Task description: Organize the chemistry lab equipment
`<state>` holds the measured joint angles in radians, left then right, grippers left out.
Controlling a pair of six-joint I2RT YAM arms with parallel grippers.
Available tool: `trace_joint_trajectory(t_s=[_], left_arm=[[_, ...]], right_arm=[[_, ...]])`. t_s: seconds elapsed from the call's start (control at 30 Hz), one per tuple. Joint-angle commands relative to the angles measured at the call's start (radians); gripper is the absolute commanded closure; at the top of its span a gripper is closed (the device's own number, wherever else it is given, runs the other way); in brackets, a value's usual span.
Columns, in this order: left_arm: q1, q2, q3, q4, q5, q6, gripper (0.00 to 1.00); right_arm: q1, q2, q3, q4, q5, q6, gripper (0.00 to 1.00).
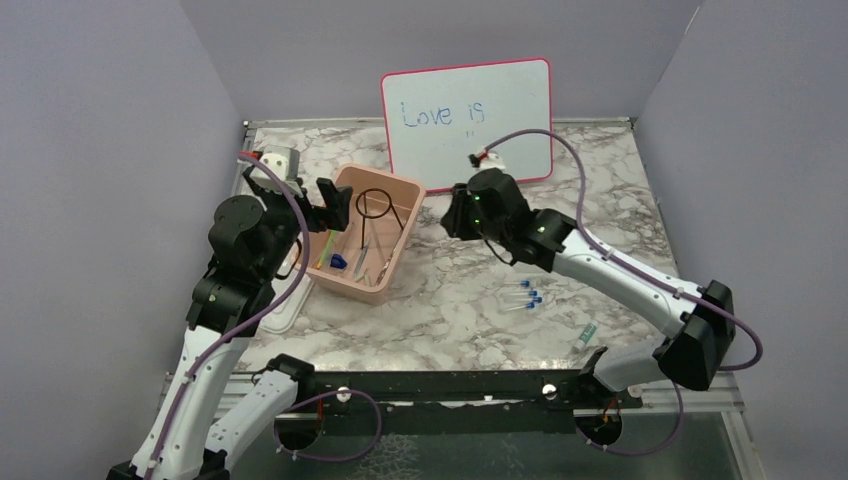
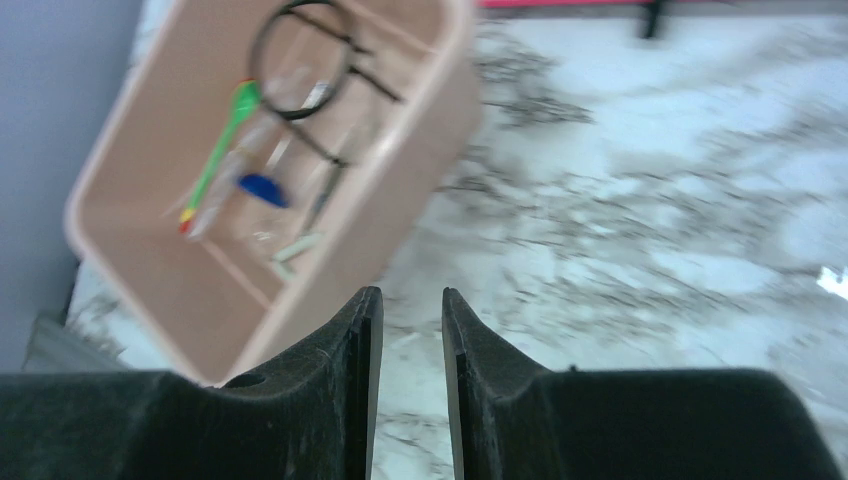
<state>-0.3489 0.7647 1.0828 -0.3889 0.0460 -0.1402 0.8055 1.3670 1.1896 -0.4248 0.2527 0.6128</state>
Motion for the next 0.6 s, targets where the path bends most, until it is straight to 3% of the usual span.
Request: trace_joint_trajectory(t_s=[0.0, 0.2, 0.33, 0.43, 0.57], left_arm=[[0.001, 0.076, 0.029, 0.097, 0.385, -0.019, 0.03], [-0.045, 0.218, 0.103, 0.129, 0.470, -0.105, 0.18], [-0.218, 0.307, 0.121, 0.142, 0.341, -0.086, 0.24], [-0.381, 0.404, 0.143, 0.142, 0.257, -0.040, 0.25], [-0.465, 0.563, 0.170, 0.147, 0.204, -0.008, 0.26]], right_arm=[[-0.119, -0.110, -0.169, -0.065, 0.008, 0.108, 0.68], [-0.267, -0.188, -0.350, -0.073, -0.036, 0.200, 0.69], [-0.336, -0.215, -0.434, -0.059, -0.038, 0.229, 0.70], [-0.434, -0.234, -0.454, -0.014, -0.114, 0.131, 0.71], [-0.568, -0.253, -0.418, -0.026, -0.132, 0.027, 0.71]])
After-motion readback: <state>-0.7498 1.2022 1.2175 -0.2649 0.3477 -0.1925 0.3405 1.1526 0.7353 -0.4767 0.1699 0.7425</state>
